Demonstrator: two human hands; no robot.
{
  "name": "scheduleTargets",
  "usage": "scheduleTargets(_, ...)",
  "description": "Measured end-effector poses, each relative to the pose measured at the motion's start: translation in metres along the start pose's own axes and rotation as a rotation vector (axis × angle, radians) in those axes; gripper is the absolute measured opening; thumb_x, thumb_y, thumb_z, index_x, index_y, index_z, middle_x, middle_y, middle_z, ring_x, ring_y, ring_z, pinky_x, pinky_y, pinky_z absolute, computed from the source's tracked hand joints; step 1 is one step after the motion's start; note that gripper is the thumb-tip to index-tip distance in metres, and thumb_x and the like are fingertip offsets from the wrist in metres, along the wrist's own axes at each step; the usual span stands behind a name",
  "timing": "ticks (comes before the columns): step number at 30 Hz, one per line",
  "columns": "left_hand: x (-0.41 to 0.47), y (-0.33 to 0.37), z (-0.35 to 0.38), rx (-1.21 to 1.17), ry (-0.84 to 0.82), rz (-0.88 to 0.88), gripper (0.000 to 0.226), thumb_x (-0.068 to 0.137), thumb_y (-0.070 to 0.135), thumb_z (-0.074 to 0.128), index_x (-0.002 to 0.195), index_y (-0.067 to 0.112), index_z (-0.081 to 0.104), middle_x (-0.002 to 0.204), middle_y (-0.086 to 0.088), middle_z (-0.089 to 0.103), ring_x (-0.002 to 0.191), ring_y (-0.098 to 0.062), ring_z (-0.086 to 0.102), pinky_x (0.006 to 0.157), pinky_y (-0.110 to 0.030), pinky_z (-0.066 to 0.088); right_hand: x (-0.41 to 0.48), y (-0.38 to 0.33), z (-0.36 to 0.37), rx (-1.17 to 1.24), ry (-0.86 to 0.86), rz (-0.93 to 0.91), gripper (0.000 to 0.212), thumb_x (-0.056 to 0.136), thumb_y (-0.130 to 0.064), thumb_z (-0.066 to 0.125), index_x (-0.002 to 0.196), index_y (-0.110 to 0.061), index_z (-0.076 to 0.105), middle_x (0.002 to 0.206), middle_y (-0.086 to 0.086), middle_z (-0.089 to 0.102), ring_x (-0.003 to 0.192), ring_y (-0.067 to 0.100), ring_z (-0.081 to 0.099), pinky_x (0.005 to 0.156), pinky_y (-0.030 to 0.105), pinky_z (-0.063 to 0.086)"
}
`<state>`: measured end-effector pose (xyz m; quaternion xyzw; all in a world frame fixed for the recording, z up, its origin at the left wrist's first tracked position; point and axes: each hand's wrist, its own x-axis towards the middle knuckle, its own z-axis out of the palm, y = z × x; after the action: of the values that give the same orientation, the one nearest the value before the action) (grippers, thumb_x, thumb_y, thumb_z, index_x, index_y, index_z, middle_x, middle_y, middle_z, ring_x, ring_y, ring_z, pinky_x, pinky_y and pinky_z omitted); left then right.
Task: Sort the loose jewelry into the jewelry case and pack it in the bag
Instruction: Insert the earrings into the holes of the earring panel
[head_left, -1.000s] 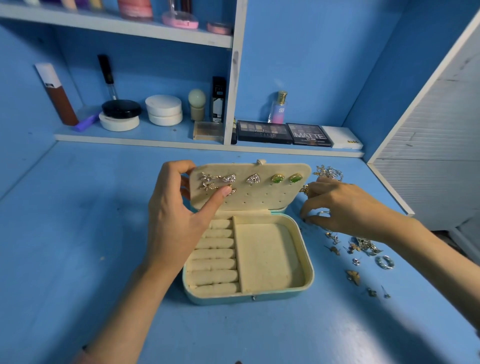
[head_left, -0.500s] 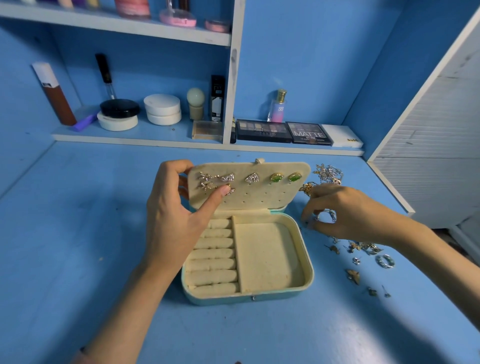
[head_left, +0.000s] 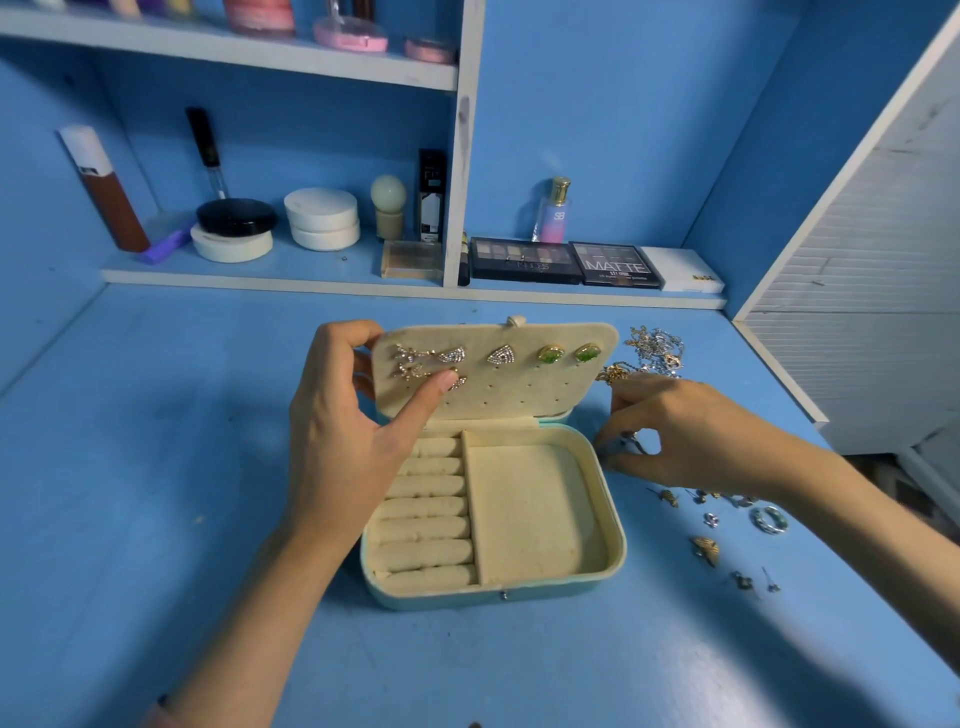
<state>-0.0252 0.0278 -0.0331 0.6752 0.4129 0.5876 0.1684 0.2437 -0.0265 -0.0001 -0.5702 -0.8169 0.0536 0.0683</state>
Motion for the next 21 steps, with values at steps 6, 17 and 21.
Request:
scheduleTargets(6,0.001,-0.001,0.001,-0.001,-0.002,0.002,0.047,0.072,0.039,0.078,0.101,0.026,0.043,0.092,0.0,0.058,0.079,-0.013,0.056,0.071,-0.01,0.043,-0.006,0.01,-0.007,-0.009,0.07,0.065,0.012,0.079,-0.019,0.07,0.082,-0.031,0.071,0.077,-0.011,0.055,0.069,-0.001,0.05,0.058,0.031,0.048)
scheduleTargets(17,0.0,0.0,0.0,-0.003,-0.001,0.002,0.048,0.072,0.04,0.078,0.101,0.027,0.042,0.092,-0.001,0.058,0.079,-0.014,0.056,0.07,-0.013,0.043,-0.014,0.02,-0.018,0.001,-0.06,0.133,0.017,0.081,-0.015,0.068,0.082,-0.032,0.071,0.08,-0.021,0.056,0.077,-0.003,0.054,0.069,0.028,0.049)
scheduleTargets(21,0.001,-0.001,0.001,-0.001,-0.002,0.0,0.047,0.072,0.038,0.077,0.101,0.026,0.042,0.093,-0.003,0.059,0.079,-0.011,0.055,0.07,-0.008,0.041,-0.017,0.022,-0.023,0.021,-0.141,0.146,0.024,0.082,-0.014,0.064,0.082,-0.037,0.068,0.082,-0.024,0.056,0.084,-0.003,0.053,0.075,0.025,0.047)
